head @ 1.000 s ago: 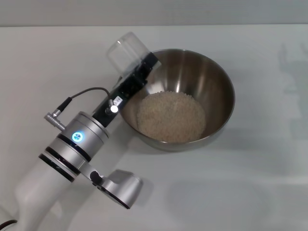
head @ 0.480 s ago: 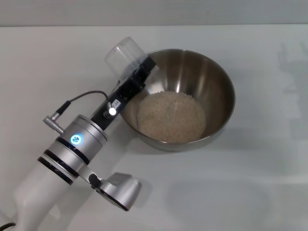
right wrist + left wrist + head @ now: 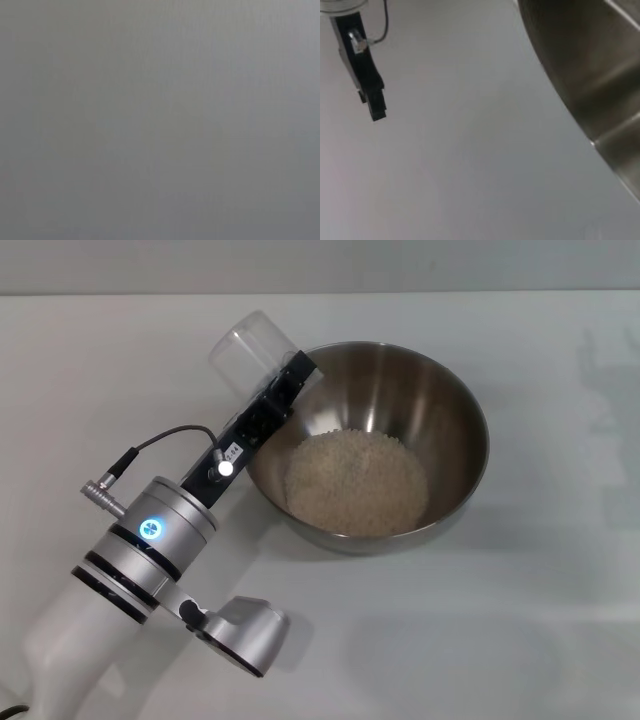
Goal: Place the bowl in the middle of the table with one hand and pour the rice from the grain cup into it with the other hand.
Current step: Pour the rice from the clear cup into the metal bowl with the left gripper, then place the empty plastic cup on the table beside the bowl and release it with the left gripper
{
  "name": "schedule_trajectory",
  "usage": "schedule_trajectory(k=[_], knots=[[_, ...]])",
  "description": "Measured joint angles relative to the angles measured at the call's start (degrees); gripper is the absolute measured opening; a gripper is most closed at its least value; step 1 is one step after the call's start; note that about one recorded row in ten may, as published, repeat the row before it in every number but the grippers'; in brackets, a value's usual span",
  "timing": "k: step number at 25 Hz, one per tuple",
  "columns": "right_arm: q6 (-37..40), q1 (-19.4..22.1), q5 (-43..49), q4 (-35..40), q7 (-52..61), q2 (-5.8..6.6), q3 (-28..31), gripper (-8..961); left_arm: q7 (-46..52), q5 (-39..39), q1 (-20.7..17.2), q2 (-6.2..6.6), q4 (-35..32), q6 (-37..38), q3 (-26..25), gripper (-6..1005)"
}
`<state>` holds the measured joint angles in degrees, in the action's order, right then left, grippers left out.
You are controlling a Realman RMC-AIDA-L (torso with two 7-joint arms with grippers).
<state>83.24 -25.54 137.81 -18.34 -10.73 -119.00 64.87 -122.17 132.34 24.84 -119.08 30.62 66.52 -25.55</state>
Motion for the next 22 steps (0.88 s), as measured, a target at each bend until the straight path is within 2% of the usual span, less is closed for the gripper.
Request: schedule_trajectory(k=[5,9,13,14,15,16,19,21,22], knots=[[0.0,0.22,0.0,-0.07,0.0,0.0,0.0,488,3.37,0.47,-0.25,-0.06,0.32,0.0,-1.39,24],[0.0,0.36,0.0,-0.04,0.0,0.0,-0.01,488,13.71,-0.03,-0.98,-0.04,2.19,0.24,-4.4,24],[0.0,0.4,0.0,0.03,0.0,0.0,0.0,488,31.06,-1.55,-2.09,-0.11,3.54,-0.15,-5.79,25],[0.0,0.41,0.0,0.04,0.01,0.0,0.0,488,40.23,-4.21,-2.2,-0.13,3.67,-0.26,-6.02,25],[0.0,0.43,0.0,0.05,0.03,0.0,0.0,488,44.44,-5.67,-2.2,-0.11,3.7,-0.3,-6.07,25],[-0.01,0.45,0.0,0.06,0.03,0.0,-0.01,488,44.44,-5.67,-2.2,-0.11,3.7,-0.3,-6.07,25],[-0.01,0.48,0.0,0.07,0.04,-0.02,0.0,489,59.16,-9.98,-2.04,0.06,3.23,-0.59,-7.6,25],[-0.01,0.53,0.0,0.03,0.06,-0.08,-0.06,489,74.18,-12.03,-2.03,0.17,2.15,-2.98,-12.45,25],[-0.01,0.53,0.0,0.03,0.06,-0.08,-0.06,489,78.74,-12.13,-2.03,0.18,1.67,-4.46,-14.44,25]])
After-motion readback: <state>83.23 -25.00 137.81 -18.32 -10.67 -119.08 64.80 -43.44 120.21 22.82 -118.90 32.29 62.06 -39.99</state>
